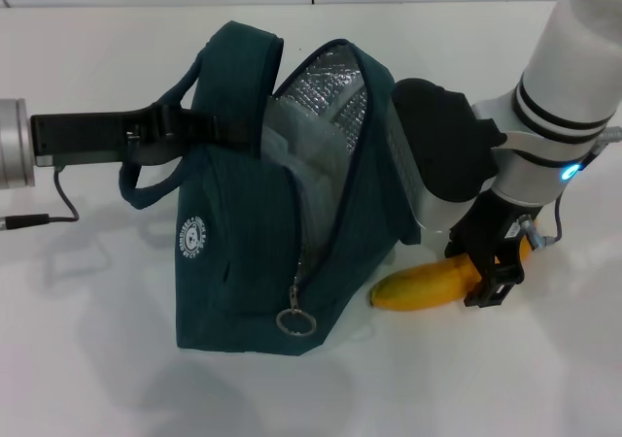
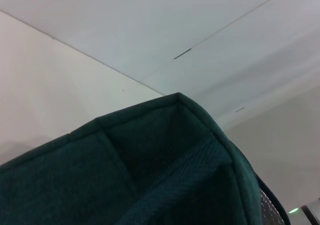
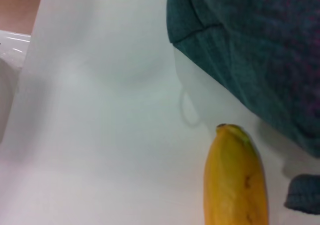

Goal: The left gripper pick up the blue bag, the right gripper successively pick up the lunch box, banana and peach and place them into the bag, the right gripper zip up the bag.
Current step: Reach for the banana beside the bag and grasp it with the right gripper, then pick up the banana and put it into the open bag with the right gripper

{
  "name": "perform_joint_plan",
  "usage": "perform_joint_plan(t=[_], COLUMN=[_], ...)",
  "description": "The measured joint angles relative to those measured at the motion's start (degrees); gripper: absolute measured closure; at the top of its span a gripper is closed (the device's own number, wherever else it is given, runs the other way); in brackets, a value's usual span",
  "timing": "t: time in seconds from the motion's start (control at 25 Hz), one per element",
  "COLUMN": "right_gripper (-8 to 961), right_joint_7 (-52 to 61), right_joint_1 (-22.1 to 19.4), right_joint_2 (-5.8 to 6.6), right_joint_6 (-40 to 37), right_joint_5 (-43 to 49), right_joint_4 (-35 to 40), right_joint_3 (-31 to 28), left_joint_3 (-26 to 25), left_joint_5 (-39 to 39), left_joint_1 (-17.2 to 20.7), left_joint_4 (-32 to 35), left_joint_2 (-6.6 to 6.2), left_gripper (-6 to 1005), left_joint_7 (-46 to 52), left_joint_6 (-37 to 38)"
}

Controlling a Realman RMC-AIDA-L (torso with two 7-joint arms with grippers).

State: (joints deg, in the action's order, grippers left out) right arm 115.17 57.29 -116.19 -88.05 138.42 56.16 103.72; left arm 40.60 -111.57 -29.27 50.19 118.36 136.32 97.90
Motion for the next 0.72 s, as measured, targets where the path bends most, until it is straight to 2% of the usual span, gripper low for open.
perform_joint_plan(t=[0.24,0.44,0.52,0.72], right_gripper=[415,534,530,521], right_joint_7=[0.59,2.67,4.35,7.86], right_joint_1=[0.34,0.40,0.44,0.29], right_joint_2=[0.00,0.00,0.05,0.38], right_joint_6=[0.32,-1.22,-2.92,-8.91], right_joint_5=[0.66,2.08,3.27,9.33], right_joint_4=[0.20,1.58,1.96,2.37], right_joint_3=[0.20,1.96,1.83,-3.13], left_joint_3=[0.00,-0.37,-0.41,-0.44], left_joint_5=[0.04,0.06,0.09,0.12], left_joint_1=[0.00,0.38,0.42,0.59], left_joint_4=[0.00,0.00,0.00,0.00], left_joint_2=[-0.03,-0.20,-0.24,-0.24], left_gripper=[963,964,964,963], left_joint_7=[0.00,0.00,0.00,0.04], left_joint_6=[0.03,0.36,0.36,0.43])
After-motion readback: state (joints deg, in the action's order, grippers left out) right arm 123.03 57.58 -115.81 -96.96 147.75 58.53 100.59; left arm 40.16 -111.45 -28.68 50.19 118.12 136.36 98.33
